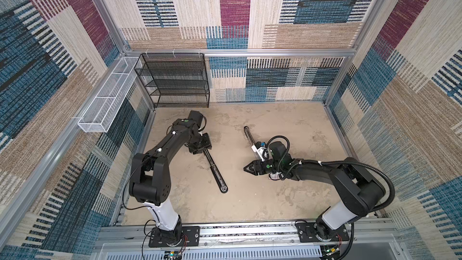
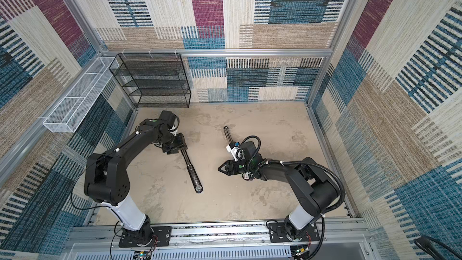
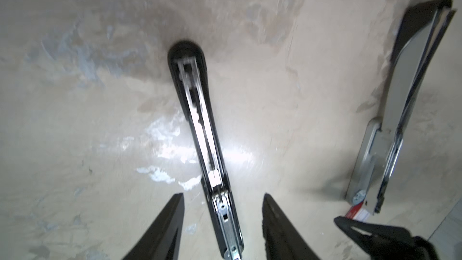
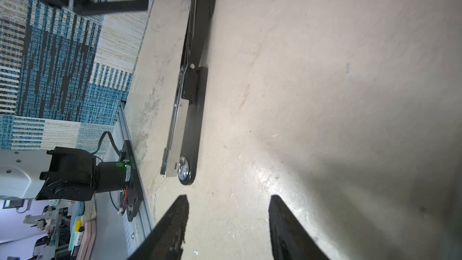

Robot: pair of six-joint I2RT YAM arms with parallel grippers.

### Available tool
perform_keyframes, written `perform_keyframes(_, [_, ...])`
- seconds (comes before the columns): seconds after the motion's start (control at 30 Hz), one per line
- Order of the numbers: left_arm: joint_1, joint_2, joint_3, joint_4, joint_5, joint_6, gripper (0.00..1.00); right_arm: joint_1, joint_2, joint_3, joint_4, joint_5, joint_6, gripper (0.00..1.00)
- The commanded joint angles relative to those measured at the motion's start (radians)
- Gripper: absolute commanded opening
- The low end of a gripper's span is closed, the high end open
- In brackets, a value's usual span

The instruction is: Load the staples into the stapler

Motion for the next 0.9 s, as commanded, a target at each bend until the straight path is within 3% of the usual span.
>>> perform_keyframes(0.0, [-0.035, -0.076, -0.08, 0.018, -0.037, -0.064, 0.55, 0.001, -0.057, 0.016, -0.048, 0.11, -0.034, 0.58])
perform_keyframes(0.2, [-0.151, -0.135, -0.21, 0.056, -0.072, -0.165, 0.56, 0.0, -0.099, 0.024, -0.082, 0.186, -0.042, 0.6])
perform_keyframes(0.47, [-0.252, -0.016, -0.211, 0.103, -0.097, -0.2, 0.54, -0.008, -0.096, -0.005, -0.075, 0.245, -0.006, 0.6])
perform_keyframes(0.87, [-0.288, 0.12, -0.154, 0.108, -0.138, -0.138, 0.29, -0.041, -0.101, 0.031, -0.14, 0.343, -0.012, 0.59])
